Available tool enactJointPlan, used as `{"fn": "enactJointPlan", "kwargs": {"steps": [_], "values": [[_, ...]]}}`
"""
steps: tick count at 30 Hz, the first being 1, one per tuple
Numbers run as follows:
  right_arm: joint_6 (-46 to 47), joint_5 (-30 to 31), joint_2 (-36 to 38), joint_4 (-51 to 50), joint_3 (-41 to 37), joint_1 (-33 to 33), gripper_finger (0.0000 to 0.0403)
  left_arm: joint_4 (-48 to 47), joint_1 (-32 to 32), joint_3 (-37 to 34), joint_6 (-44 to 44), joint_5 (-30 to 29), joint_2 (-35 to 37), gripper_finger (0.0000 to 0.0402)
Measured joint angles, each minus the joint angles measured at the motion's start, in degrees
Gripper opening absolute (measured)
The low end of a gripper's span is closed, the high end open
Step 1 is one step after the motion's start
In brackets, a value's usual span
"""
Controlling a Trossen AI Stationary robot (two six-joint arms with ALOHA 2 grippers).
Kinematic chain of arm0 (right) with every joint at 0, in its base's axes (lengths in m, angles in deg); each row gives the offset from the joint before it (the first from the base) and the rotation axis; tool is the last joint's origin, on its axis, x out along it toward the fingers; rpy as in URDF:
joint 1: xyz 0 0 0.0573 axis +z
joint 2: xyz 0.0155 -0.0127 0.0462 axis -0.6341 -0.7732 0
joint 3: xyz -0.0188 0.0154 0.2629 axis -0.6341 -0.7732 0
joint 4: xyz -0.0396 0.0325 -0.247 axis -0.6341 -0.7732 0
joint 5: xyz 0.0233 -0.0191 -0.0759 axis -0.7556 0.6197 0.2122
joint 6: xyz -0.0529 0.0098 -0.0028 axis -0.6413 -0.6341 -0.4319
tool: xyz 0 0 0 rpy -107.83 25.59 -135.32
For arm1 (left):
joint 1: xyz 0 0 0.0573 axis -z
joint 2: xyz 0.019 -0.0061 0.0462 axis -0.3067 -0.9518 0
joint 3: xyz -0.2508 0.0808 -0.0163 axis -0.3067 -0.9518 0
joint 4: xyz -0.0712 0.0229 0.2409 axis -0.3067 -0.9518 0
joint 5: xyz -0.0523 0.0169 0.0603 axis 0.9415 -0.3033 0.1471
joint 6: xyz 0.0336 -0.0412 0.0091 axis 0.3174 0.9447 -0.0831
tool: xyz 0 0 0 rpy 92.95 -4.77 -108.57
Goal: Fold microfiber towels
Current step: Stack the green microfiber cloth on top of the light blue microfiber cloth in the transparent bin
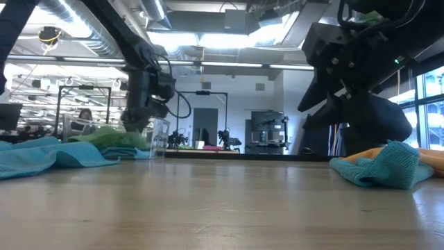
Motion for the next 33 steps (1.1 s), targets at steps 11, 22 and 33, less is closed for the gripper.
{"fn": "enactJointPlan", "kwargs": {"steps": [11, 22, 33], "values": [[-0.4, 0.0, 0.0, 0.1, 0.0, -0.4, 0.0184, 4.1, -0.9, 1.5, 0.8, -6.5, 2.8, 0.0042], [-0.6, -0.3, 0.0, 0.2, 0.1, -3.0, 0.0184, 0.8, -0.5, 2.0, 0.4, -3.9, 6.5, 0.0033], [-1.6, -1.4, 0.0, 0.3, 0.1, -3.3, 0.0184, 2.5, -0.2, -1.0, -4.9, 5.7, 5.3, 0.0027]]}}
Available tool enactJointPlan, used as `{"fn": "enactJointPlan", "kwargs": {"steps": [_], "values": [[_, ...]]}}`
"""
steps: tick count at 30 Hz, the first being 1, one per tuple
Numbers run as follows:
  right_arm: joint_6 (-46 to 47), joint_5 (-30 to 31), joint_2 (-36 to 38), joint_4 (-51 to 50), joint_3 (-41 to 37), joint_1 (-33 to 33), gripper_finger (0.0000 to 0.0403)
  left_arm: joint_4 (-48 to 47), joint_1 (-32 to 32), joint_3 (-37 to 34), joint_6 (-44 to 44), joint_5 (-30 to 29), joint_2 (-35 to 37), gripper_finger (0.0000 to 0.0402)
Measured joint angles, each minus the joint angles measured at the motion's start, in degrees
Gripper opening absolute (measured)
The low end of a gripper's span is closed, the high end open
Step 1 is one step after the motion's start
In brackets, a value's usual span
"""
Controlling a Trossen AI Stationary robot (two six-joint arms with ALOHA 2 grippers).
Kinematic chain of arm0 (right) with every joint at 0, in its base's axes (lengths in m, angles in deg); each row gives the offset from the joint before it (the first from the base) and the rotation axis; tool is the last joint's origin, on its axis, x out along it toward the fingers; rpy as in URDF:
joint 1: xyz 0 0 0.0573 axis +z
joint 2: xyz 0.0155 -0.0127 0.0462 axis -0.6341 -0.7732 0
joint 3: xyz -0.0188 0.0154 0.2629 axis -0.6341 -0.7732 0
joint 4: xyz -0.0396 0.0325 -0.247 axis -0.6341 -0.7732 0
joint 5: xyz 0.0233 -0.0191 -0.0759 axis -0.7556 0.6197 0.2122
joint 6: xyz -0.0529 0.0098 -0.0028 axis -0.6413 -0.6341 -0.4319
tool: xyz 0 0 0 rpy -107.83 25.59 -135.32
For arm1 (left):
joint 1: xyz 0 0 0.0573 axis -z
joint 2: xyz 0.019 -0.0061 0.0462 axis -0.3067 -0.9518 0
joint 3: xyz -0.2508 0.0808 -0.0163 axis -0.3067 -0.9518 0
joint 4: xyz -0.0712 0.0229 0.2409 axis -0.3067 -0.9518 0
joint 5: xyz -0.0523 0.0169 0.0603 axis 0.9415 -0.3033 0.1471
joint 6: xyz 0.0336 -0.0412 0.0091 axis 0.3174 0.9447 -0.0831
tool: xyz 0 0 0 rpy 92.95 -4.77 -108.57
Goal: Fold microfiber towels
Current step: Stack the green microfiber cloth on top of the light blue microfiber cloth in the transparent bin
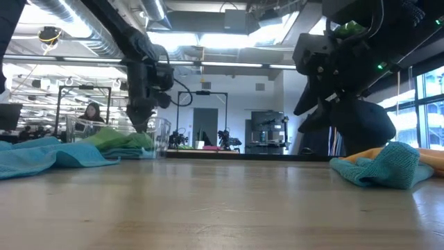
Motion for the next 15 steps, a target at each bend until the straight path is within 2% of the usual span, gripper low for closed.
{"fn": "enactJointPlan", "kwargs": {"steps": [6, 15], "values": [[-0.2, 0.0, 0.0, 0.0, 0.0, -0.1, 0.0184, 6.4, 0.3, -3.3, -1.6, -5.3, -1.4, 0.0025], [-0.2, -1.0, 0.0, 0.4, 0.0, -0.4, 0.0184, 11.9, -0.1, -3.4, -1.3, -8.0, -1.2, 0.0025]]}}
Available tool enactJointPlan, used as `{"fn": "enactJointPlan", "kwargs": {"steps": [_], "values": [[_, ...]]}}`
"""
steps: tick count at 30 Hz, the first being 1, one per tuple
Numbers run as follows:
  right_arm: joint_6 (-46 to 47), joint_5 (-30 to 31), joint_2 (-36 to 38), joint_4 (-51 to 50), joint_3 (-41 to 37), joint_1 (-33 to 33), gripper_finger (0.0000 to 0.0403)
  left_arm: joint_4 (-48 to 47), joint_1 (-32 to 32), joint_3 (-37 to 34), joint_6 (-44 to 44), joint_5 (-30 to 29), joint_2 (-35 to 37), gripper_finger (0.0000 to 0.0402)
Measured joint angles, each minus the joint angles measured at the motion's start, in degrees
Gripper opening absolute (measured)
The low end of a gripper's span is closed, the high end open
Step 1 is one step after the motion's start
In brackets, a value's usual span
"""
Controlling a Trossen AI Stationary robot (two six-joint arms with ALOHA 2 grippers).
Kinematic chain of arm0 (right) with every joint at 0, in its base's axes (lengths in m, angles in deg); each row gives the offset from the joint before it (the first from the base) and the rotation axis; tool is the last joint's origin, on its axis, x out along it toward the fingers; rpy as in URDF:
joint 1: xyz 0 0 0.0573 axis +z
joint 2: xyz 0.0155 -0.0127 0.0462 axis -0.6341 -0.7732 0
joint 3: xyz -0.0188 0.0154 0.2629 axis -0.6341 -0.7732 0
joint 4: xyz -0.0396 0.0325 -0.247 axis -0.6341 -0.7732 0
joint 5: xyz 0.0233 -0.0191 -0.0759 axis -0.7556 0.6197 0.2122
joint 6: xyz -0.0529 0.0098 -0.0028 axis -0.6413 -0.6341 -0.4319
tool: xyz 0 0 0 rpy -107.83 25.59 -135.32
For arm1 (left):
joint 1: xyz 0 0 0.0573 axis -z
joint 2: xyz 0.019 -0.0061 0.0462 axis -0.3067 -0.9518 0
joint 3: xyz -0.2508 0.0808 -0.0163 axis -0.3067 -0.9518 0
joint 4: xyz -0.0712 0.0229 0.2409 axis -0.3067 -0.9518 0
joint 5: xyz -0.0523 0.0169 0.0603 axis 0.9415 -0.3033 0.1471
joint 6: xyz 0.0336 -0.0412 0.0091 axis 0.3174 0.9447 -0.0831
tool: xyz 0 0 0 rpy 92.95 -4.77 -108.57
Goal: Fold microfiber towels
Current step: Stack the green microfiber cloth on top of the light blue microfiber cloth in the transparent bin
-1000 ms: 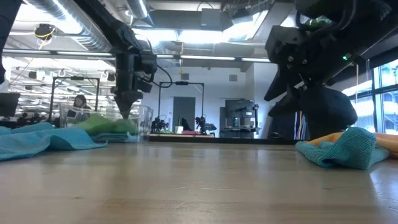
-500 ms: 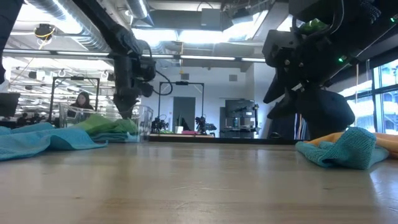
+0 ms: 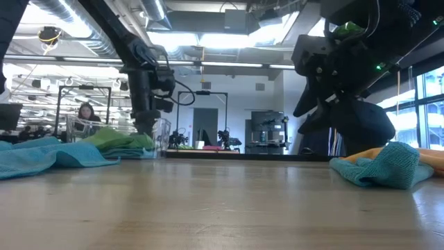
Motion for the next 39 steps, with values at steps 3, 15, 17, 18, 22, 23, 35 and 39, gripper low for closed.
{"fn": "enactJointPlan", "kwargs": {"steps": [3, 15, 17, 18, 22, 23, 35, 39], "values": [[0.0, 0.0, 0.0, 0.1, 0.0, 0.0, 0.0184, 0.0, 0.1, 0.0, 0.5, -2.6, 0.0, 0.0025], [-0.5, -0.1, 0.0, 0.1, 0.0, 0.0, 0.0184, -2.1, 0.6, 0.0, 2.0, -6.9, 2.0, 0.0025], [-1.4, -0.1, 0.0, 0.2, 0.0, 0.0, 0.0184, -3.8, 0.6, -0.3, 1.1, -11.0, 4.2, 0.0025], [-1.5, -0.1, 0.0, 0.3, 0.0, 0.0, 0.0184, -4.1, 0.4, -0.4, 0.4, -13.4, 5.2, 0.0025], [-0.8, -0.1, 0.0, 0.3, 0.0, 0.0, 0.0184, -5.7, -0.7, -0.3, -0.1, -23.6, 8.9, 0.0025], [-0.3, -0.1, 0.0, 0.4, 0.0, 0.0, 0.0184, -5.7, -1.6, -0.2, 0.0, -24.3, 9.2, 0.0025], [-0.3, -0.1, 0.0, 0.4, 0.0, 0.0, 0.0184, -6.0, -10.3, -2.3, 4.1, -22.3, 5.9, 0.0025], [-1.4, 0.0, 0.0, 0.6, 0.0, -0.6, 0.0184, -1.6, -10.6, -6.6, 1.9, -23.5, 5.7, 0.0025]]}}
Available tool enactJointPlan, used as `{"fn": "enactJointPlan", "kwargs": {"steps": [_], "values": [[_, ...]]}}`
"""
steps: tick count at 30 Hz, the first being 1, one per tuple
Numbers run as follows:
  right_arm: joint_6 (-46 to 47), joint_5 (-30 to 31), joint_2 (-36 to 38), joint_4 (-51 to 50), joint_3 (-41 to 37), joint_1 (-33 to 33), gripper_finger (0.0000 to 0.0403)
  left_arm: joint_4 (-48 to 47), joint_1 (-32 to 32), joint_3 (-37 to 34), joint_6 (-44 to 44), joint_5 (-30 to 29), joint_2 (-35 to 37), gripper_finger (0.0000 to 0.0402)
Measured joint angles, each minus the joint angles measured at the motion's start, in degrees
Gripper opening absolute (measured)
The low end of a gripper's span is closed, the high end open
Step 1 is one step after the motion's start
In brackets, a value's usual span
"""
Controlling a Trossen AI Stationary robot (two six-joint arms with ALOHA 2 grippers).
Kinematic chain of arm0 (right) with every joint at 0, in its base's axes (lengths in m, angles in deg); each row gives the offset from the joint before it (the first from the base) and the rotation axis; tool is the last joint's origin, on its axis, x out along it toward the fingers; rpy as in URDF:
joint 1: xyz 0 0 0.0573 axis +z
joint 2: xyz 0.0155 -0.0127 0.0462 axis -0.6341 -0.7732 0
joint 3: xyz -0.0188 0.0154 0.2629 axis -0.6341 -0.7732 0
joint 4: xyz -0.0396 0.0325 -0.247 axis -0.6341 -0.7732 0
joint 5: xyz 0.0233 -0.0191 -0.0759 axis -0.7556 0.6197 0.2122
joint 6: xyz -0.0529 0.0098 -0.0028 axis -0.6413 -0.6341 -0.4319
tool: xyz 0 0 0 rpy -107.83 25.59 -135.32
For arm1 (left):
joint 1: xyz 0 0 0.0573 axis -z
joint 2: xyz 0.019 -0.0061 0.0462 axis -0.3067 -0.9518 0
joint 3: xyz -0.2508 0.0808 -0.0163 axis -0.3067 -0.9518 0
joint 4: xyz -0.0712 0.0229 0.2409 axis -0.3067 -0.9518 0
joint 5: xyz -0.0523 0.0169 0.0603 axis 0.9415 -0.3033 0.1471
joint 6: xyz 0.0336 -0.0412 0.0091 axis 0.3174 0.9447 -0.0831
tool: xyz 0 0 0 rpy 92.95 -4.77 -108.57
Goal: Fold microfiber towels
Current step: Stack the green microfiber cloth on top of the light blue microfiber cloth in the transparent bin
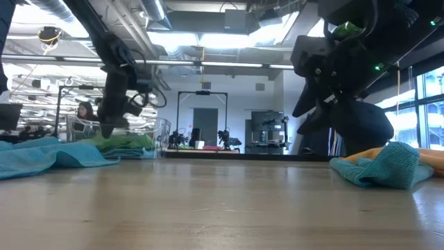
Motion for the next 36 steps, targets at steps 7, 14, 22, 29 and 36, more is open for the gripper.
{"fn": "enactJointPlan", "kwargs": {"steps": [7, 14, 22, 29, 36], "values": [[-0.4, 0.0, 0.0, 0.0, 0.0, -2.0, 0.0184, 2.6, 1.2, -2.0, -0.6, 0.0, 0.0, 0.0025], [-2.4, -1.4, 0.0, 1.7, 0.0, -2.7, 0.0184, -3.1, 1.9, -1.4, -1.0, 3.5, 0.0, 0.0025], [-10.3, -1.0, 0.0, 7.4, 0.0, -3.3, 0.0184, -5.7, 8.5, 3.6, 0.1, 0.7, 4.9, 0.0025], [-10.9, -1.4, 0.0, 8.7, 0.0, -3.9, 0.0184, -21.4, 21.6, 4.8, 18.4, 1.4, 11.3, 0.0023], [-13.4, -2.4, 0.0, 17.3, 0.0, -4.2, 0.0184, -26.1, 43.9, 4.1, 37.5, -11.0, 23.4, 0.0002]]}}
